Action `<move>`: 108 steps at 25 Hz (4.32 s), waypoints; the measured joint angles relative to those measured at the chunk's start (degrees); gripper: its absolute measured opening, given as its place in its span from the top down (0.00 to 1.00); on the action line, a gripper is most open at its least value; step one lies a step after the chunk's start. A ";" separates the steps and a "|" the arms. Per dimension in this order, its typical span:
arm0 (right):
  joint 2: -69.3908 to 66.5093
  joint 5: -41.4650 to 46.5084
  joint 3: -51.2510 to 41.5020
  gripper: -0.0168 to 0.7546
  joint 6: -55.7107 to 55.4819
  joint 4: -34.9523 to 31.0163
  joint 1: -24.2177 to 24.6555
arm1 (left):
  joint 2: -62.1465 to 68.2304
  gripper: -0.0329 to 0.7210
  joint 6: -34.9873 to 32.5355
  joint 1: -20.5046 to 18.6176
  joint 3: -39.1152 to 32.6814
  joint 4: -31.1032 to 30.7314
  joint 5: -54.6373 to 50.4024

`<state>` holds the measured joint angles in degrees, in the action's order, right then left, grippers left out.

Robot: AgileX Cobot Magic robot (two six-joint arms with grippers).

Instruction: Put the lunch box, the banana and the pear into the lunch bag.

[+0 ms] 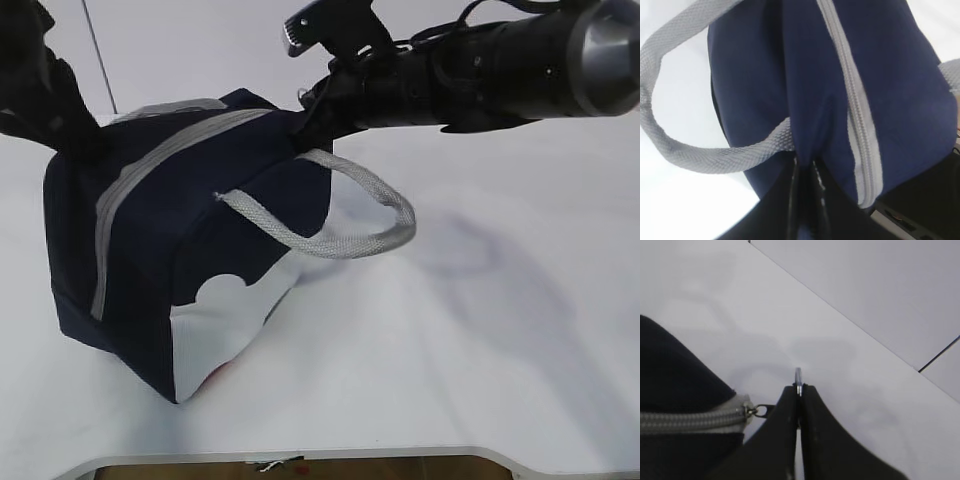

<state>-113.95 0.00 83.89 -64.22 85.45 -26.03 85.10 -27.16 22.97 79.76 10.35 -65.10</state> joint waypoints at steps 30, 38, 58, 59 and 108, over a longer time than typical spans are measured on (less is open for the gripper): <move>2.42 -8.05 0.00 0.96 -9.08 1.36 0.99 | 11.02 0.55 2.69 -0.35 7.17 10.68 12.98; 2.42 -9.72 0.00 0.96 -9.28 1.35 0.99 | 16.42 0.55 1.42 -0.35 13.20 13.83 14.98; 2.42 -9.72 0.16 0.96 -9.28 1.89 0.99 | 20.65 0.96 1.32 -0.35 17.07 7.52 16.72; 2.42 -9.72 0.26 0.96 -9.28 1.89 0.99 | 20.65 0.96 1.32 -0.35 17.96 7.52 16.72; -3.78 -8.15 0.70 0.96 -19.53 3.74 1.99 | 21.29 0.55 3.51 -0.35 22.89 10.50 6.75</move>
<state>-117.73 -8.15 84.59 -83.75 89.18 -24.04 106.39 -23.65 22.62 102.65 20.85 -58.35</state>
